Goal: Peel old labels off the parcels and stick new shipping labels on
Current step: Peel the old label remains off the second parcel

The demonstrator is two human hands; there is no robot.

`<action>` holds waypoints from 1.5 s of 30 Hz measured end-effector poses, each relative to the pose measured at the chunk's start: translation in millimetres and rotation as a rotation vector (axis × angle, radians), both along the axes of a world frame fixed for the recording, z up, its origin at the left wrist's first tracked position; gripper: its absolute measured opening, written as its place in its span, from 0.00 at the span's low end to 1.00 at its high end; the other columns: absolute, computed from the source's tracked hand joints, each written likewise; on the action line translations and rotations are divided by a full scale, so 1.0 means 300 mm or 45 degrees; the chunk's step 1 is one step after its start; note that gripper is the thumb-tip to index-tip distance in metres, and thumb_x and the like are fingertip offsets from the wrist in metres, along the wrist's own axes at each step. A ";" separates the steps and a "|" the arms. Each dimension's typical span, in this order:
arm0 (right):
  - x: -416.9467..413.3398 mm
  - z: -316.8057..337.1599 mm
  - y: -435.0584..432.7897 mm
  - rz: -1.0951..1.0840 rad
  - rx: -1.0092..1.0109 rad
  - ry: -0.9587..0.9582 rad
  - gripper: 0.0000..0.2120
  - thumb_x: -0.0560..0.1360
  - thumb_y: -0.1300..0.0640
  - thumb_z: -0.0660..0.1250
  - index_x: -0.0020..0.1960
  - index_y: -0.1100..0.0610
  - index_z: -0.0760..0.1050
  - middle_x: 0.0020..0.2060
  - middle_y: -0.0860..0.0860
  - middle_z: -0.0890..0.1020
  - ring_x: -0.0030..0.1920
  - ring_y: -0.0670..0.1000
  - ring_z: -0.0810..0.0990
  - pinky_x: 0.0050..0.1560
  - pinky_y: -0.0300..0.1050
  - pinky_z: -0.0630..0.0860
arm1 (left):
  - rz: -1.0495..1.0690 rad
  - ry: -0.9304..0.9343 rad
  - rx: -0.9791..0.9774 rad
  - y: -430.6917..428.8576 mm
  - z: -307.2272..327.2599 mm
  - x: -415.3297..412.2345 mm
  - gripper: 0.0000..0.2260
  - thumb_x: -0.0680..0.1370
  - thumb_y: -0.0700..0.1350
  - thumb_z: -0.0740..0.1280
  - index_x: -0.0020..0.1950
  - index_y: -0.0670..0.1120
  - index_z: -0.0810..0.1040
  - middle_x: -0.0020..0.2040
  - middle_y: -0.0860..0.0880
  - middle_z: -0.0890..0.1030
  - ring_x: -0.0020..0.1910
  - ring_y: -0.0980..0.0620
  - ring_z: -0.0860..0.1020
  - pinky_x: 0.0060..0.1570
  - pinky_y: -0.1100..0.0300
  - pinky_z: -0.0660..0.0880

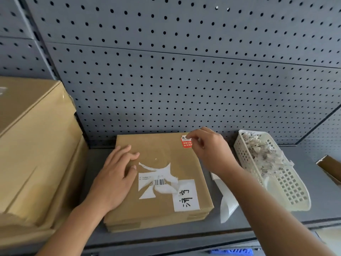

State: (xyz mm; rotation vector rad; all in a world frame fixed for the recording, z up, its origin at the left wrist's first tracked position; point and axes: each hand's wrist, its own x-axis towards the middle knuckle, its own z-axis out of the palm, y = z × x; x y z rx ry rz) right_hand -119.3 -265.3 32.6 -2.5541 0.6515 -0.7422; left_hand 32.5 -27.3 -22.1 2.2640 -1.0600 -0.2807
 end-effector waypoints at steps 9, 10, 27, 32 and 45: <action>0.113 -0.059 0.148 0.346 0.130 0.161 0.09 0.77 0.65 0.63 0.51 0.53 0.78 0.41 0.40 0.77 0.38 0.40 0.75 0.40 0.45 0.75 | 0.005 0.003 0.006 0.003 0.004 -0.002 0.17 0.84 0.53 0.56 0.74 0.61 0.67 0.76 0.68 0.55 0.78 0.67 0.43 0.77 0.56 0.53; 0.122 -0.066 0.160 0.377 0.145 0.168 0.09 0.77 0.65 0.62 0.50 0.54 0.77 0.40 0.40 0.77 0.37 0.39 0.74 0.40 0.46 0.75 | 0.004 0.005 0.000 0.003 0.004 -0.002 0.17 0.84 0.52 0.56 0.74 0.60 0.67 0.77 0.68 0.55 0.78 0.67 0.43 0.76 0.57 0.53; 0.212 -0.136 0.269 0.570 0.218 0.084 0.10 0.76 0.64 0.61 0.49 0.52 0.77 0.43 0.42 0.81 0.43 0.46 0.79 0.44 0.52 0.78 | 0.015 0.024 0.016 0.006 0.007 0.002 0.16 0.84 0.51 0.58 0.72 0.58 0.68 0.80 0.66 0.54 0.78 0.68 0.41 0.75 0.57 0.54; 0.204 -0.136 0.265 0.551 0.245 0.068 0.10 0.75 0.66 0.61 0.46 0.52 0.75 0.39 0.42 0.79 0.37 0.46 0.77 0.39 0.49 0.76 | 0.012 0.017 0.009 0.007 0.005 0.003 0.17 0.83 0.52 0.58 0.72 0.58 0.68 0.80 0.66 0.54 0.78 0.68 0.40 0.74 0.58 0.55; 0.210 -0.131 0.265 0.584 0.279 0.069 0.11 0.77 0.66 0.62 0.50 0.52 0.77 0.42 0.41 0.80 0.39 0.45 0.78 0.40 0.44 0.77 | 0.012 0.016 -0.003 0.007 0.004 0.001 0.15 0.83 0.50 0.58 0.70 0.57 0.69 0.80 0.65 0.55 0.78 0.67 0.42 0.75 0.55 0.58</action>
